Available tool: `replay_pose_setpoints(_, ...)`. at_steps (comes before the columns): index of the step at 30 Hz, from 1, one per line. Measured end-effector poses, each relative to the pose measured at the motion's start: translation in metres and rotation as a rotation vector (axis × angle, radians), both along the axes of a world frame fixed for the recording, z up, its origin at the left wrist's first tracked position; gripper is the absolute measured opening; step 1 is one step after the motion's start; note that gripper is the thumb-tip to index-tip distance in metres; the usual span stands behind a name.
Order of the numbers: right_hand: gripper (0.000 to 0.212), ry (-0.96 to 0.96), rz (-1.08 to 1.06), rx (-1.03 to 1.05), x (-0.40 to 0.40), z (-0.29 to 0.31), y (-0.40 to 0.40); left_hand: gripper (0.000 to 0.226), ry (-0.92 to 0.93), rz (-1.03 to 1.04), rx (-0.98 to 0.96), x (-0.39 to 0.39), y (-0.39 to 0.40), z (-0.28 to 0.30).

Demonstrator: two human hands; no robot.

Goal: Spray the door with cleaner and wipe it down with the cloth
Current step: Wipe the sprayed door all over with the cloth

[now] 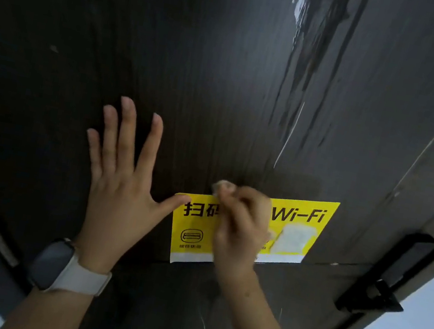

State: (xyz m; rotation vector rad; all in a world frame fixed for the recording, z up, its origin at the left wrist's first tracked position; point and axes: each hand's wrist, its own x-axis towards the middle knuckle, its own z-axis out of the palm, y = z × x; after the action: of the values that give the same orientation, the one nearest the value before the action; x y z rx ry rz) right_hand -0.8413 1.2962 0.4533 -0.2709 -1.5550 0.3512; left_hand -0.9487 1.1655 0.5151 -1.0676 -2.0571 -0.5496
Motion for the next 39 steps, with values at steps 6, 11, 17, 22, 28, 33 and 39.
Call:
replay_pose_setpoints(6,0.025,0.036,-0.123,0.010,0.035,0.016,0.039,0.120,0.008,0.006,-0.002,-0.001,-0.001,0.002)
replay_pose_setpoints(11,0.012,0.228,-0.287,-0.143,0.036,0.033,0.050,0.128,-0.013,-0.021,0.037,0.002,0.002,0.003)
replay_pose_setpoints(17,0.029,-0.105,-0.134,0.152,0.034,0.036,0.035,0.124,0.004,-0.036,0.039,0.002,0.000,0.002)
replay_pose_setpoints(22,0.008,0.048,-0.325,0.056,0.043,0.065,0.053,0.124,-0.007,-0.061,0.060,0.002,0.002,0.001)
replay_pose_setpoints(28,0.010,-0.079,-0.244,0.156,0.035,0.034,0.030,0.124,-0.002,-0.074,0.070,0.001,0.002,0.001)
replay_pose_setpoints(33,0.011,0.112,-0.276,0.046,0.023,0.078,0.040,0.119,0.006,-0.080,0.068,0.001,0.001,0.001)
replay_pose_setpoints(39,0.012,0.030,-0.297,0.008,0.028,0.035,0.023,0.120,0.016,-0.087,0.075,-0.002,0.002,-0.001)
